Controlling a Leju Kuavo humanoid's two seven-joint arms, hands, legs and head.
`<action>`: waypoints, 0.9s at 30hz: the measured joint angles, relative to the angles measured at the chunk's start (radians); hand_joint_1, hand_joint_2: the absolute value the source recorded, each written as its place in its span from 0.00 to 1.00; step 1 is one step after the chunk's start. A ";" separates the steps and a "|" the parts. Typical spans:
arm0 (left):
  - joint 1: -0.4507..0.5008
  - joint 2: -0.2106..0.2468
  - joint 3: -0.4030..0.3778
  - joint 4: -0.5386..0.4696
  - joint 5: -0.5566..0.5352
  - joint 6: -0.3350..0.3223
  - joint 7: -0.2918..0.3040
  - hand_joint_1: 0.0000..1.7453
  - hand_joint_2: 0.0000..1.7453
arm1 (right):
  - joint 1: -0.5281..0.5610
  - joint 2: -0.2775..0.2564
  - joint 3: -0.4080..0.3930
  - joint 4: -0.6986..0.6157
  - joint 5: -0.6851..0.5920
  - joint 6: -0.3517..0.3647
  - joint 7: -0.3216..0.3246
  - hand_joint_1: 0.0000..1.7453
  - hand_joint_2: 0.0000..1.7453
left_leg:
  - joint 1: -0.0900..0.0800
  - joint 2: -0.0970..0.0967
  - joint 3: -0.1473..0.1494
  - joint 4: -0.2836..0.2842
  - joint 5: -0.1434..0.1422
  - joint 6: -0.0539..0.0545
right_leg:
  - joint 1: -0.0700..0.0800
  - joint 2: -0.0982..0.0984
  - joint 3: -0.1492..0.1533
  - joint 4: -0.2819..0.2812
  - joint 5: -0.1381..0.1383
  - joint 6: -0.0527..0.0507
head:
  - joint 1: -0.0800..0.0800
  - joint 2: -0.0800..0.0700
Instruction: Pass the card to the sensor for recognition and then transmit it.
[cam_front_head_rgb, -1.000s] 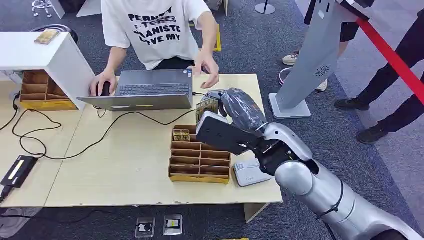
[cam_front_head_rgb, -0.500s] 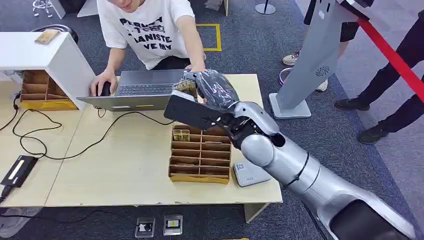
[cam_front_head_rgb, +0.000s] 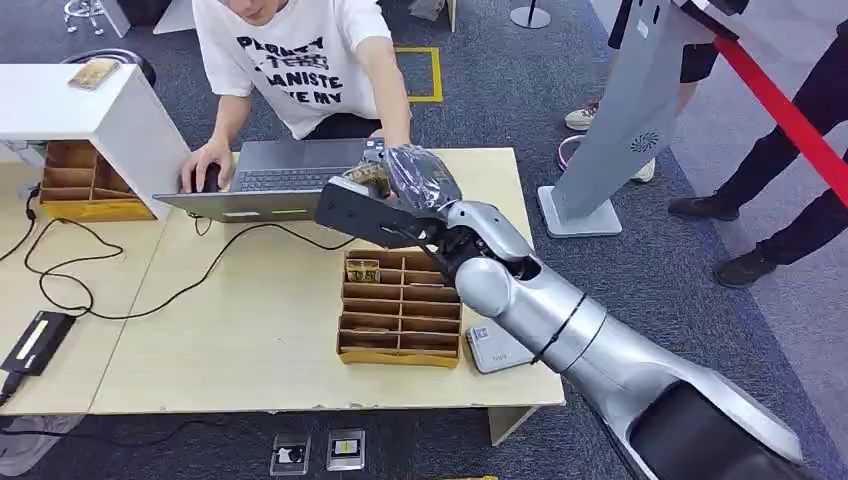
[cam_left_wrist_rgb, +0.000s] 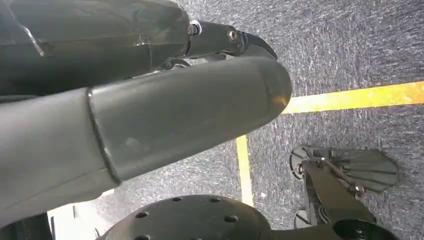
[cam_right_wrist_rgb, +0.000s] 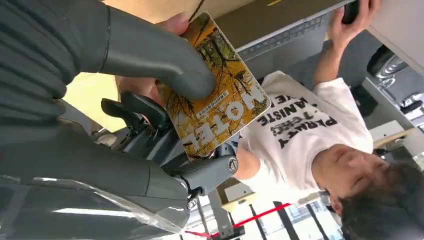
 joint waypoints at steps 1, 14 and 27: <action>0.000 0.000 0.000 0.000 0.000 0.000 0.000 0.00 0.00 | -0.002 0.001 0.001 0.008 -0.001 0.000 -0.001 1.00 1.00 | 0.000 0.000 0.000 0.000 0.000 0.000 | 0.000 0.000 0.000 0.000 0.000 0.000 | 0.000 0.000; 0.000 0.000 0.000 0.000 0.008 0.005 0.000 0.00 0.00 | -0.008 0.022 0.014 0.084 -0.016 0.000 -0.026 0.00 1.00 | 0.000 0.000 0.000 0.000 0.000 0.000 | 0.000 0.000 0.000 0.000 0.000 0.000 | 0.000 0.000; 0.000 0.000 0.000 0.000 0.014 0.006 0.000 0.00 0.00 | -0.013 0.030 0.029 0.124 -0.040 -0.023 -0.055 0.00 1.00 | 0.000 0.000 0.000 0.000 0.000 0.000 | 0.000 0.000 0.000 0.000 0.000 -0.001 | 0.000 0.000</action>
